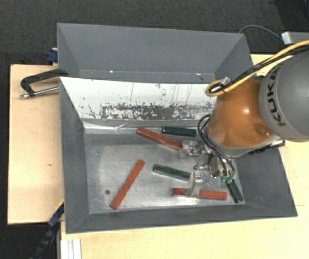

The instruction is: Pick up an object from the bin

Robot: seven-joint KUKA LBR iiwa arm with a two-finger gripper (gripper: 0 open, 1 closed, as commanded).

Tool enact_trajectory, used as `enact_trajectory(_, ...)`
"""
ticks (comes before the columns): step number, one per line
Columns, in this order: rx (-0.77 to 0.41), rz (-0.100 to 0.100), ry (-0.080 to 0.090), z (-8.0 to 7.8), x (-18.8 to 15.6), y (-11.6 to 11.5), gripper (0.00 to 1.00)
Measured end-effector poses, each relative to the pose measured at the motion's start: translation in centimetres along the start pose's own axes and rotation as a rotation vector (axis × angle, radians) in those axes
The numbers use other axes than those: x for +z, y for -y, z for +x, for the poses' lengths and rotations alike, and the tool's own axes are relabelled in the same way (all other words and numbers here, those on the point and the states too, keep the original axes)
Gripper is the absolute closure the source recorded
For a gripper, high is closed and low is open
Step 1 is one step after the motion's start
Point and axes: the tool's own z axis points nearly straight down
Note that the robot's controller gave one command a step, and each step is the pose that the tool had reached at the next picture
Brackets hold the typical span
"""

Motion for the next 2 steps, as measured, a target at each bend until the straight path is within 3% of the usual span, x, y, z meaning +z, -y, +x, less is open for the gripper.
enact_trajectory(1,0.076,0.0,-0.006,-0.21,3.78,-5.51,1.0)
enact_trajectory(2,0.076,0.0,-0.006,-0.21,3.78,-5.51,1.0)
